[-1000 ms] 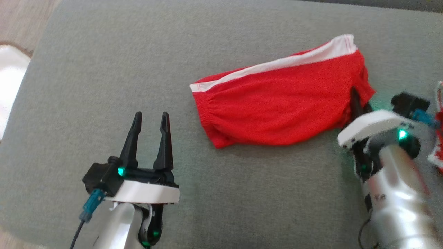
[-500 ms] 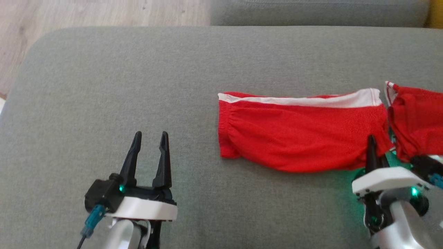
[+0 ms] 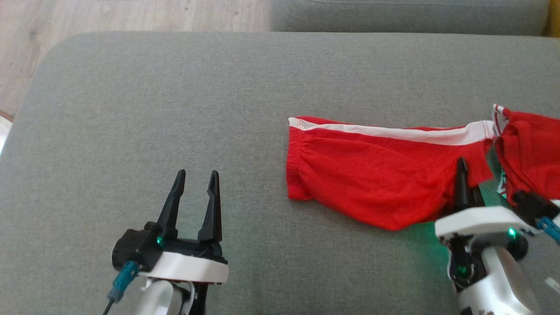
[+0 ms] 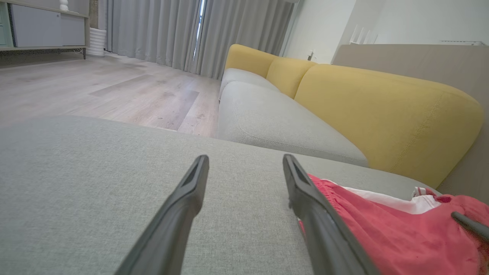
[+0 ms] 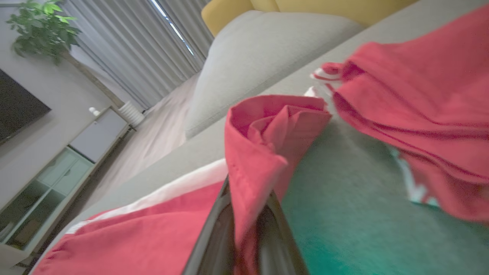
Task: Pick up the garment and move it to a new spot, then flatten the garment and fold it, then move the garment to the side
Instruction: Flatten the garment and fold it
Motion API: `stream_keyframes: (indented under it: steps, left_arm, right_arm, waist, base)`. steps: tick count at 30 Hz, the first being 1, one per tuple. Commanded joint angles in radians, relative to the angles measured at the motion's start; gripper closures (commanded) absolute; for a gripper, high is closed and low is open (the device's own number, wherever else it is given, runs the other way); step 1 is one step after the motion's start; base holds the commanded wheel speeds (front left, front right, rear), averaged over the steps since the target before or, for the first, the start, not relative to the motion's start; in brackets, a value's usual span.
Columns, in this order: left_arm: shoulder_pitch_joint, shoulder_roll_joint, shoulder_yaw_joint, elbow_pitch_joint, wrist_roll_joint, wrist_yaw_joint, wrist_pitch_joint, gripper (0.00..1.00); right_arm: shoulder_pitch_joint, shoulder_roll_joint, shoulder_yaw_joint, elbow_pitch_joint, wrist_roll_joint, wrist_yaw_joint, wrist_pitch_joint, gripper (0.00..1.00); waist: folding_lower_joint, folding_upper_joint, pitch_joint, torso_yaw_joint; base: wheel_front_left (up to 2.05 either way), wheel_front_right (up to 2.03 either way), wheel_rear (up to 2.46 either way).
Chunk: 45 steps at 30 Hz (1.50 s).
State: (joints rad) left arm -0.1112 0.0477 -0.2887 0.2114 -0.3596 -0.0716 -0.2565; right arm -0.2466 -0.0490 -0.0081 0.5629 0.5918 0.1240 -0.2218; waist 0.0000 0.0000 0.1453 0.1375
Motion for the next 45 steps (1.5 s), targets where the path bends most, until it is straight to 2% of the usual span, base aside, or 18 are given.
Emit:
stream_keyframes:
  steps: [1, 15, 24, 31, 32, 33, 37, 45]
  left_arm:
    - [-0.023, 0.003, 0.032, -0.026, 0.010, -0.002, -0.005, 0.00]
    - [0.001, 0.003, 0.023, -0.019, 0.011, 0.001, -0.005, 0.00]
    - [0.009, 0.003, 0.019, -0.021, 0.014, 0.003, -0.005, 0.00]
    - [0.014, 0.003, 0.020, -0.021, 0.016, 0.000, -0.005, 0.00]
    - [0.014, 0.003, 0.019, -0.021, 0.016, 0.001, -0.005, 0.00]
    - [0.013, 0.003, 0.018, -0.021, 0.014, 0.001, -0.005, 0.00]
    - [0.009, 0.003, 0.013, -0.023, 0.008, 0.006, -0.005, 0.00]
    - [0.007, 0.003, 0.026, -0.026, 0.003, 0.013, -0.005, 0.00]
  right_arm:
    - [-0.046, -0.001, 0.045, -0.044, 0.012, 0.007, -0.016, 1.00]
    - [-0.101, -0.001, 0.356, -0.118, 0.065, 0.007, -0.026, 1.00]
    - [-0.119, -0.001, 0.425, -0.060, 0.073, 0.007, -0.033, 1.00]
    - [-0.139, -0.001, 0.507, 0.001, 0.078, 0.007, -0.024, 1.00]
    - [-0.146, -0.001, 0.520, 0.017, 0.072, 0.007, -0.019, 0.60]
    - [-0.155, -0.001, 0.534, 0.033, 0.062, 0.007, -0.015, 0.00]
    - [-0.186, -0.001, 0.594, 0.101, 0.006, 0.007, 0.013, 0.00]
    - [-0.196, -0.001, 0.715, 0.182, -0.020, 0.007, 0.137, 0.00]
  waist:
    - [0.0000, 0.0000, -0.009, 0.010]
    - [0.0000, 0.0000, -0.058, 0.103]
    - [0.0000, 0.0000, -0.056, 0.159]
    - [0.0000, 0.0000, -0.048, 0.174]
    - [0.0000, 0.0000, -0.047, 0.175]
    - [0.0000, 0.0000, -0.046, 0.176]
    - [0.0000, 0.0000, -0.044, 0.176]
    - [0.0000, 0.0000, -0.046, 0.155]
  base:
    - [0.00, 0.00, 0.00]
    - [0.00, 0.00, 0.00]
    - [0.00, 0.00, 0.00]
    - [0.00, 0.00, 0.00]
    - [0.00, 0.00, 0.00]
    - [0.00, 0.00, 0.00]
    - [0.00, 0.00, 0.00]
    - [0.00, 0.00, 0.00]
